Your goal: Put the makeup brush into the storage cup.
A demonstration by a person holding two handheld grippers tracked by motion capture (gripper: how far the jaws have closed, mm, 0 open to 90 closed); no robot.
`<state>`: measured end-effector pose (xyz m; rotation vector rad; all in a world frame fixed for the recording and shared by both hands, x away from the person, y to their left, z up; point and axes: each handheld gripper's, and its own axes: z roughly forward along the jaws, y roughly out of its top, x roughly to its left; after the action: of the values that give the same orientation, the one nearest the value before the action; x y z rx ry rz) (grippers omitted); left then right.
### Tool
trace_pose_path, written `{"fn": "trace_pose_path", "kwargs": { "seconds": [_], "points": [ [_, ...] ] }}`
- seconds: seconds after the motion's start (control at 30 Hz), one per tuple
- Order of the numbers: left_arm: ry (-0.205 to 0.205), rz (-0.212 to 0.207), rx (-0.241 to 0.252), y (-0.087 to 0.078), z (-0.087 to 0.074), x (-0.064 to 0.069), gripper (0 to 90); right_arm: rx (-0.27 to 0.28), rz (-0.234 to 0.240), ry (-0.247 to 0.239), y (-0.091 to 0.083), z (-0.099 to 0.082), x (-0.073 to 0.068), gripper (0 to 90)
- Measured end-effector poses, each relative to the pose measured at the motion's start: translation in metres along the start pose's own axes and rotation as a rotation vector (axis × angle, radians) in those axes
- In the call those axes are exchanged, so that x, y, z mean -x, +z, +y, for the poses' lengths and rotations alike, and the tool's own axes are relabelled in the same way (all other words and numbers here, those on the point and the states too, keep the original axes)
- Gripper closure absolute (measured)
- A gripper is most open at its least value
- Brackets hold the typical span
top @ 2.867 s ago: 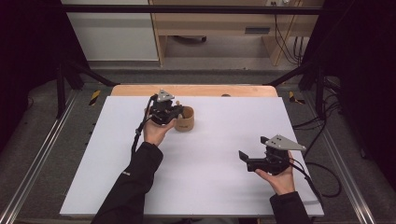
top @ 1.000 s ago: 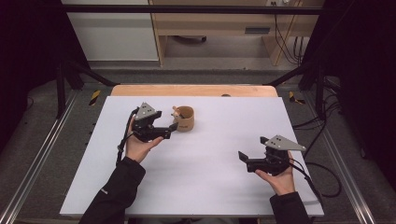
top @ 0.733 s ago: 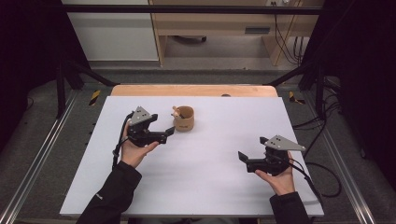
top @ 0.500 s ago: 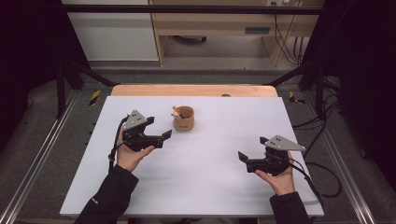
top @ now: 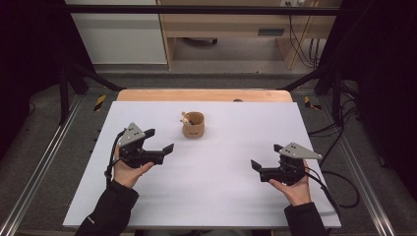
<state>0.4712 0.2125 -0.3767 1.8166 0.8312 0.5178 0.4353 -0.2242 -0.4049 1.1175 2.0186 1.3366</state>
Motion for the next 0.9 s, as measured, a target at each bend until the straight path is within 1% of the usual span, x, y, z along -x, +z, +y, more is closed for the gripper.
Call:
{"fn": "trace_pose_path", "kwargs": {
  "seconds": [0.13,0.33,0.43,0.57,0.6,0.67,0.7,0.83,0.9],
  "points": [
    [-0.001,0.015,-0.002,-0.006,-0.006,-0.001,11.4,0.001,0.001,-0.003,0.0,0.0,0.0,2.0],
    [-0.007,0.026,-0.003,-0.014,-0.014,-0.002,11.0,0.0,0.002,-0.003,0.0,0.0,0.0,2.0],
    [-0.018,0.031,-0.002,-0.019,-0.021,-0.003,11.1,0.001,0.003,-0.003,0.0,0.0,0.0,2.0],
    [-0.024,0.037,-0.001,-0.022,-0.026,-0.004,11.1,-0.001,0.005,-0.004,0.0,-0.001,-0.001,2.0],
    [-0.034,0.04,0.002,-0.024,-0.03,-0.006,11.1,-0.001,0.006,-0.005,0.0,-0.001,-0.001,1.9],
    [-0.041,0.042,0.004,-0.024,-0.031,-0.006,11.1,0.0,0.007,-0.004,0.0,-0.001,-0.001,2.0],
    [-0.037,0.045,-0.006,-0.025,-0.033,-0.007,11.0,-0.001,0.006,-0.004,0.0,-0.001,-0.001,1.9],
    [-0.05,0.057,-0.01,-0.028,-0.039,-0.011,10.6,0.001,0.009,-0.003,-0.002,0.0,0.0,2.0],
    [-0.063,0.063,-0.011,-0.029,-0.042,-0.013,10.6,0.002,0.009,-0.002,-0.002,0.0,-0.001,2.0]
  ]
}}
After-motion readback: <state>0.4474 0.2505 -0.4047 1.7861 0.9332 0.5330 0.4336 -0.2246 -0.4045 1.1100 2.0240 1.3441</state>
